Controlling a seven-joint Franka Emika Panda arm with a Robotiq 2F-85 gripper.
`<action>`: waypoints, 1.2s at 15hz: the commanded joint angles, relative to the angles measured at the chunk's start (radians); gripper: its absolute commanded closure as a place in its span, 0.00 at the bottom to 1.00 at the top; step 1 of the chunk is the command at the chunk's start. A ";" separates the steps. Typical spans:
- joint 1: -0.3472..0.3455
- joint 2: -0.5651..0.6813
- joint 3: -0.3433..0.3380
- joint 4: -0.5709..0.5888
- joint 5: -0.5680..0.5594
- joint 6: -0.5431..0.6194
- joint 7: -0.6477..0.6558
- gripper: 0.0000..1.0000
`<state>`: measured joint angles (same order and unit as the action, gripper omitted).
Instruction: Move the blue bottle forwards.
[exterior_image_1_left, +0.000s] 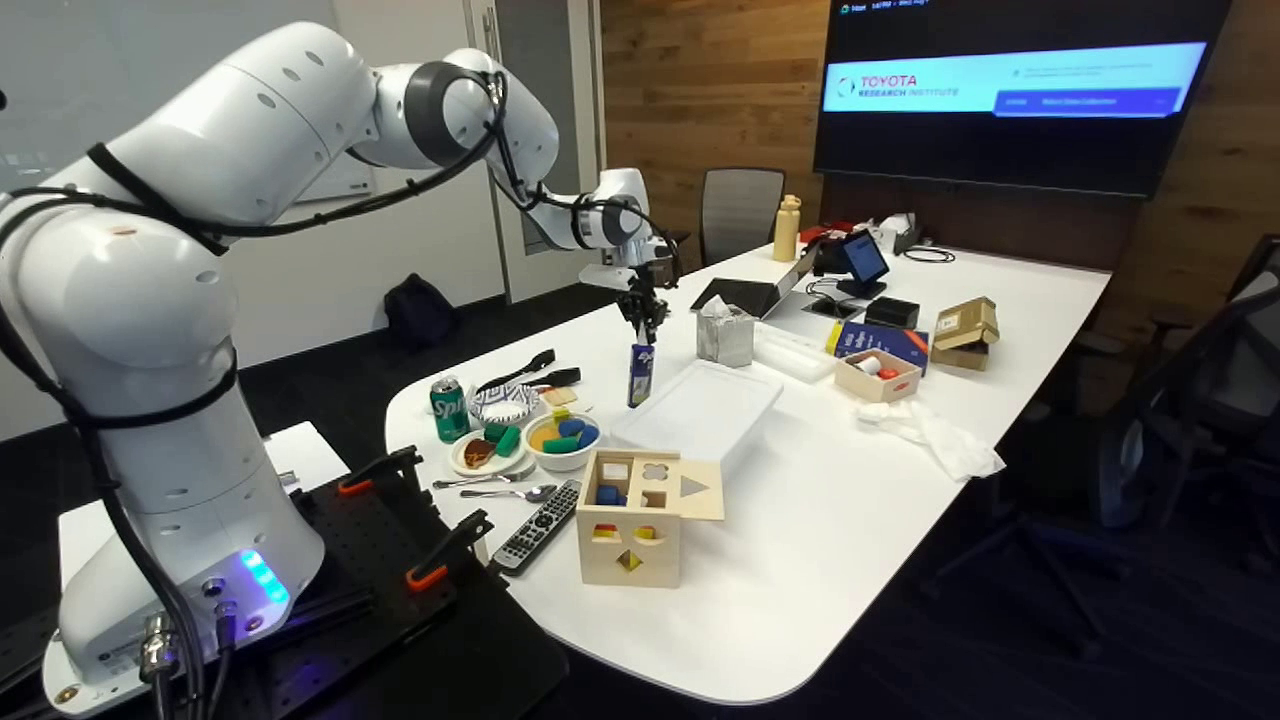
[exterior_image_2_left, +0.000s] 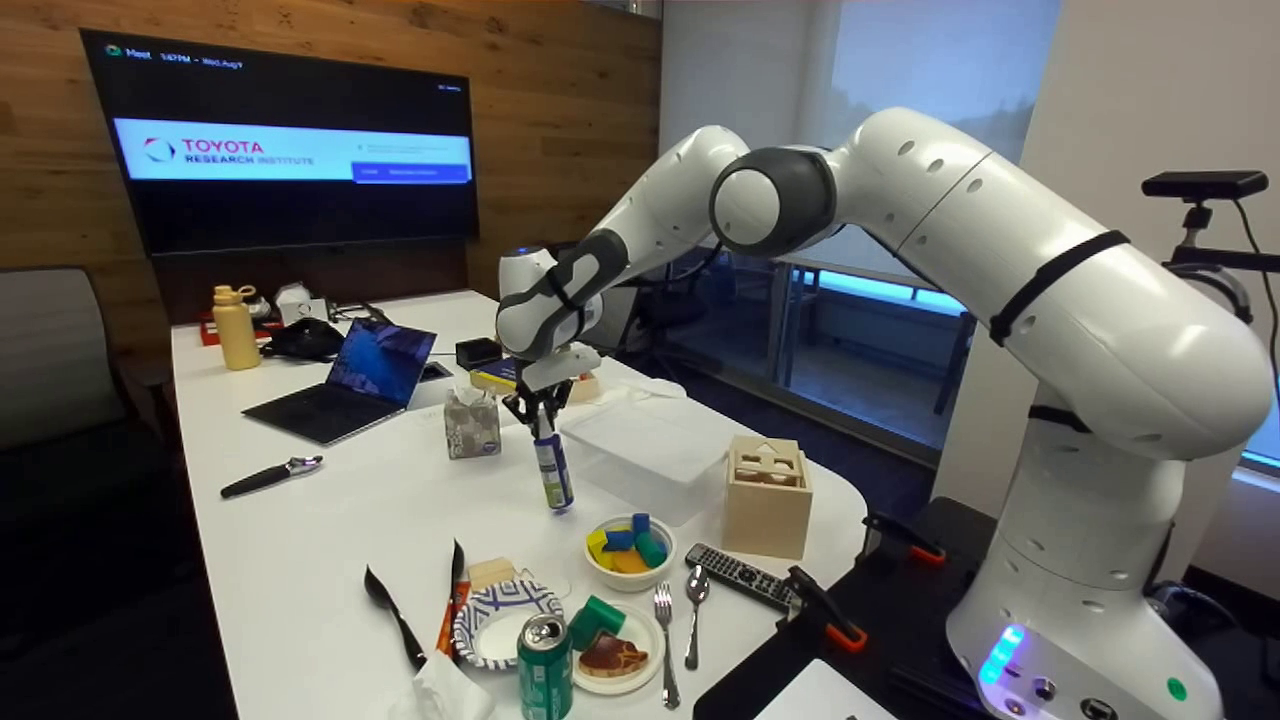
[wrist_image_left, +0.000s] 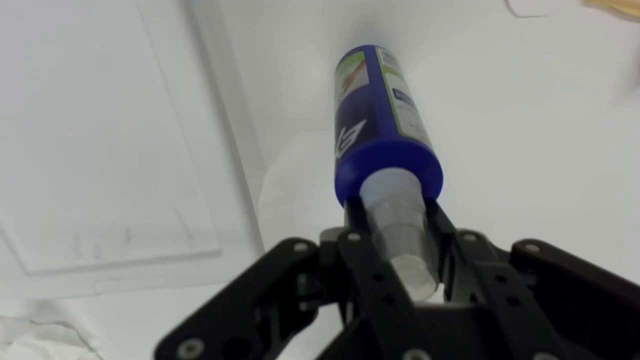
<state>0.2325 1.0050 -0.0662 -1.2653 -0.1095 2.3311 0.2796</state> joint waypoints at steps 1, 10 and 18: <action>0.017 -0.174 0.011 -0.224 0.002 0.037 0.026 0.92; 0.058 -0.341 -0.004 -0.652 0.009 0.480 0.118 0.92; 0.362 -0.500 -0.241 -0.989 -0.003 0.709 0.231 0.92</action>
<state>0.4308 0.6115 -0.1697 -2.1288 -0.1096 3.0157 0.4358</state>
